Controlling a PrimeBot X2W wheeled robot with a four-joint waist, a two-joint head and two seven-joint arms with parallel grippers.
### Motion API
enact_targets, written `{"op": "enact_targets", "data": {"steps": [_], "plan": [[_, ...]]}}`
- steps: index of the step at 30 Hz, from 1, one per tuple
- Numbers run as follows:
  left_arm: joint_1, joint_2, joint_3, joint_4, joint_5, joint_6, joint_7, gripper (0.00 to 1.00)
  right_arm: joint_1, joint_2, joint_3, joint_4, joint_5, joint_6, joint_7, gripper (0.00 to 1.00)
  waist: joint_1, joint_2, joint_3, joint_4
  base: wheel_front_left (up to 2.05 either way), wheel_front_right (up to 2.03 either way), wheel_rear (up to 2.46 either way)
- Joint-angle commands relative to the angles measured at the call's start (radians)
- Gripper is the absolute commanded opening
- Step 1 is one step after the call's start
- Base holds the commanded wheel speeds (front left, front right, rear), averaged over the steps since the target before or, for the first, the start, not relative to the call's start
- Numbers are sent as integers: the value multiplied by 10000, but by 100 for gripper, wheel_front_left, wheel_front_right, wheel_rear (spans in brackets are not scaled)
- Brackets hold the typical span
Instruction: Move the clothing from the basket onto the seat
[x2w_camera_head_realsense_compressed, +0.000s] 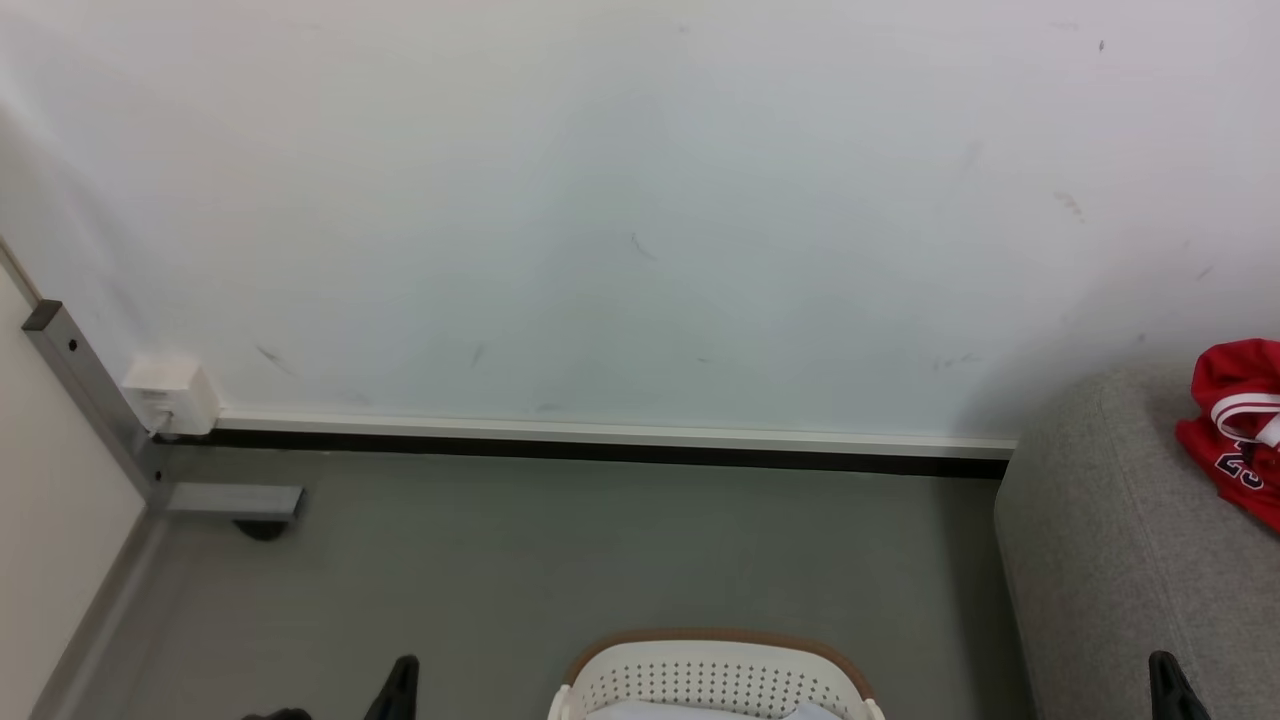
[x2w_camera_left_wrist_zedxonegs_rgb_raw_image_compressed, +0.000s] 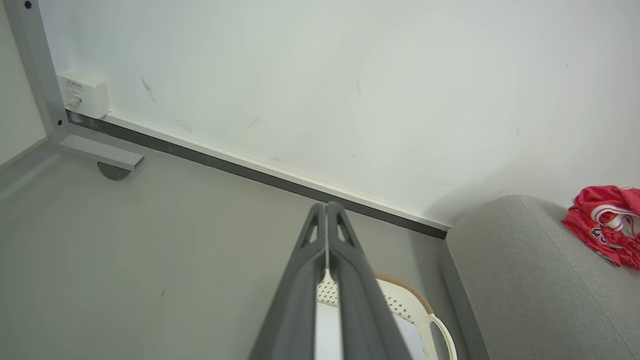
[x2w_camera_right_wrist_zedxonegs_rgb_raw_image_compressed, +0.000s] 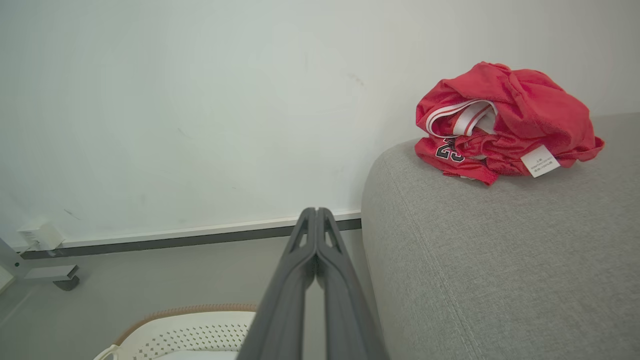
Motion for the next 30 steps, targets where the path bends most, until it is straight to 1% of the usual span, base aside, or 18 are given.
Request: {"op": "enact_targets", "data": {"steps": [1, 12, 13, 16, 30], "plan": [[-268, 4, 139, -242, -583, -3, 124, 0, -312, -37, -41, -191, 611, -2, 111, 0, 0, -1, 12, -6, 0, 0, 0], [-400, -31, 433, -464, -2350, -6, 608, 0, -546, 19, -11, -281, 2550, -4, 565, 0, 0, -1, 76, -28, 0, 0, 0], [-400, -31, 433, -464, -2350, -6, 608, 0, -546, 19, -11, -281, 2550, -4, 565, 0, 0, -1, 76, -28, 0, 0, 0], [-448, -42, 531, -535, -2942, -8, 774, 0, -627, 38, -12, -299, 3194, -5, 727, 0, 0, -1, 98, -36, 0, 0, 0], [-583, -78, 829, -738, -4674, -12, 1257, 0, -891, 93, -25, -341, 5093, -7, 1217, 0, 0, -1, 173, -61, 0, 0, 0]]}}
